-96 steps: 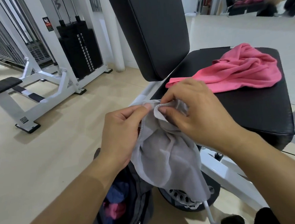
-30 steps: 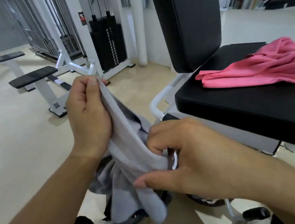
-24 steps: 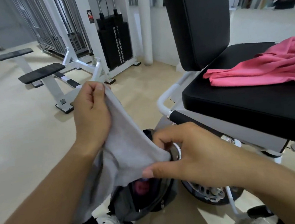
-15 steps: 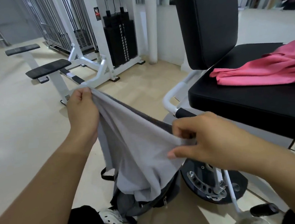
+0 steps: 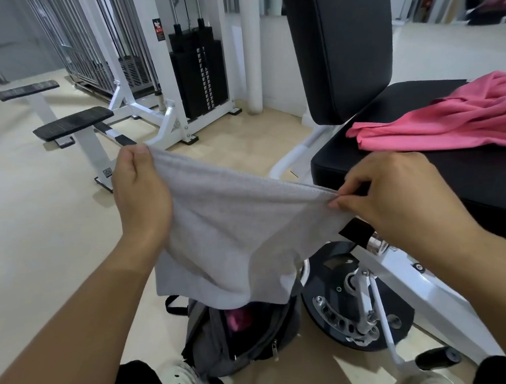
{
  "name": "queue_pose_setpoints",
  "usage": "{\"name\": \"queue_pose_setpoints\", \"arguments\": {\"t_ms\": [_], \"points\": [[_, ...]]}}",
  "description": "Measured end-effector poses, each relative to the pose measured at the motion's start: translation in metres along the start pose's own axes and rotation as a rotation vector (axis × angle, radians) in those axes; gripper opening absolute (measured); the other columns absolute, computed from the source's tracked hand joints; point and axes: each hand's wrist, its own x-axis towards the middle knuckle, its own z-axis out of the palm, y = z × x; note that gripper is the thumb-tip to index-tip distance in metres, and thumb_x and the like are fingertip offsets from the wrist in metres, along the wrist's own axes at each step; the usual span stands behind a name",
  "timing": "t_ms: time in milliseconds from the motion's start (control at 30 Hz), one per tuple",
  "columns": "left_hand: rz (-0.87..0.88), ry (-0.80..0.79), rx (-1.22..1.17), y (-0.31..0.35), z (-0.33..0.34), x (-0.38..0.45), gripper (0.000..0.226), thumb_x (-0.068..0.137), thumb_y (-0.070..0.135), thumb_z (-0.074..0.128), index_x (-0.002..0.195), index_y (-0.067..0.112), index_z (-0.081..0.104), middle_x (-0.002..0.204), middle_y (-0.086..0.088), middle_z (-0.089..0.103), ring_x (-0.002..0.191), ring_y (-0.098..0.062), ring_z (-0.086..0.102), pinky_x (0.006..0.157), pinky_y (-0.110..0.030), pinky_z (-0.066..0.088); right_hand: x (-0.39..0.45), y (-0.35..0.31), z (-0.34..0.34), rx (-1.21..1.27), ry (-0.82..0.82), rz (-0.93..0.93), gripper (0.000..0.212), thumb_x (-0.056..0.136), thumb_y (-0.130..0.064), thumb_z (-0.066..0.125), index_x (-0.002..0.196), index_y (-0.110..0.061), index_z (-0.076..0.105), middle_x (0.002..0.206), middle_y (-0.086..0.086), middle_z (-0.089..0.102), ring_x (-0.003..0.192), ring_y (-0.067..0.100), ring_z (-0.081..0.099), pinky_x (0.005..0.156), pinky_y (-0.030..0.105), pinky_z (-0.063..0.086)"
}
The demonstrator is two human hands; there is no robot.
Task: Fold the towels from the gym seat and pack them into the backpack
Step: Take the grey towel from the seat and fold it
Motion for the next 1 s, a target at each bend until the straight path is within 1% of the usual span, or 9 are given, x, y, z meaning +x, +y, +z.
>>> {"name": "queue_pose_setpoints", "arguments": {"t_ms": [100,167,267,433,533,633,767,933,1000], "points": [[0.039,-0.016,-0.038,0.000,0.001,-0.001,0.035,0.108,0.030,0.037,0.074,0.030,0.044,0.073,0.014,0.043,0.064,0.005,0.041,0.065,-0.013,0.036,0.002,0.001,-0.007,-0.045,-0.211,0.045,0.024,0.073,-0.046,0.085,0.063,-0.031,0.070,0.057,-0.013,0.063,0.054,0.004,0.054,0.053,0.027,0.040],[0.034,-0.031,-0.076,-0.001,0.003,0.000,0.035,0.109,0.030,0.038,0.074,0.030,0.045,0.073,0.014,0.044,0.064,0.007,0.042,0.066,-0.014,0.037,0.001,0.000,-0.009,0.049,-0.405,0.013,0.024,0.071,-0.043,0.088,0.063,-0.027,0.072,0.053,-0.014,0.063,0.048,0.002,0.053,0.046,0.015,0.036],[0.028,-0.052,-0.096,-0.003,0.006,0.000,0.035,0.109,0.030,0.038,0.075,0.032,0.047,0.073,0.016,0.046,0.062,0.010,0.043,0.065,-0.012,0.037,-0.003,-0.002,-0.005,0.110,-0.569,-0.022,0.024,0.071,-0.036,0.090,0.066,-0.024,0.070,0.055,-0.009,0.065,0.045,0.003,0.054,0.045,0.013,0.039],[0.021,-0.098,-0.086,-0.006,0.007,0.004,0.034,0.109,0.033,0.038,0.076,0.032,0.048,0.074,0.015,0.046,0.063,0.009,0.043,0.063,-0.010,0.037,0.004,0.005,-0.008,0.128,-0.421,0.030,0.022,0.067,-0.032,0.093,0.064,-0.026,0.072,0.059,-0.012,0.069,0.050,-0.001,0.057,0.050,0.012,0.042],[0.051,-0.110,-0.080,-0.006,0.007,0.003,0.033,0.110,0.034,0.038,0.078,0.032,0.048,0.075,0.015,0.046,0.064,0.010,0.043,0.065,-0.009,0.037,0.003,0.006,-0.012,0.119,-0.506,-0.006,0.014,0.074,-0.032,0.088,0.070,-0.032,0.075,0.062,-0.012,0.069,0.051,0.000,0.056,0.051,0.012,0.041],[0.057,-0.084,-0.150,-0.004,0.006,0.006,0.033,0.107,0.038,0.040,0.076,0.032,0.048,0.072,0.017,0.046,0.067,0.005,0.043,0.069,-0.016,0.038,-0.004,0.001,-0.007,0.007,-0.571,-0.056,0.020,0.085,-0.041,0.077,0.068,-0.030,0.076,0.055,-0.010,0.066,0.052,-0.002,0.055,0.050,0.012,0.040],[0.012,-0.023,-0.264,-0.006,-0.002,0.019,0.029,0.097,0.051,0.045,0.074,0.039,0.058,0.077,0.017,0.051,0.082,-0.011,0.046,0.079,-0.032,0.041,-0.005,-0.003,-0.006,-0.057,-0.458,-0.026,0.036,0.085,-0.056,0.070,0.070,-0.025,0.079,0.048,-0.006,0.061,0.057,-0.004,0.054,0.047,0.015,0.035],[-0.054,-0.078,-0.192,-0.015,-0.005,0.025,0.039,0.099,0.048,0.049,0.062,0.037,0.055,0.064,0.019,0.046,0.070,-0.004,0.040,0.071,-0.030,0.035,0.001,-0.001,-0.017,0.084,-0.254,0.090,0.025,0.077,-0.039,0.084,0.059,-0.024,0.075,0.047,-0.002,0.064,0.039,0.008,0.052,0.040,0.011,0.037],[-0.049,-0.111,-0.122,-0.018,-0.007,0.027,0.040,0.100,0.047,0.051,0.062,0.038,0.059,0.063,0.019,0.049,0.069,-0.005,0.042,0.070,-0.029,0.037,0.005,0.005,-0.019,0.177,-0.196,0.132,0.020,0.075,-0.031,0.088,0.063,-0.024,0.073,0.055,-0.005,0.068,0.043,0.009,0.056,0.041,0.014,0.039]]}}
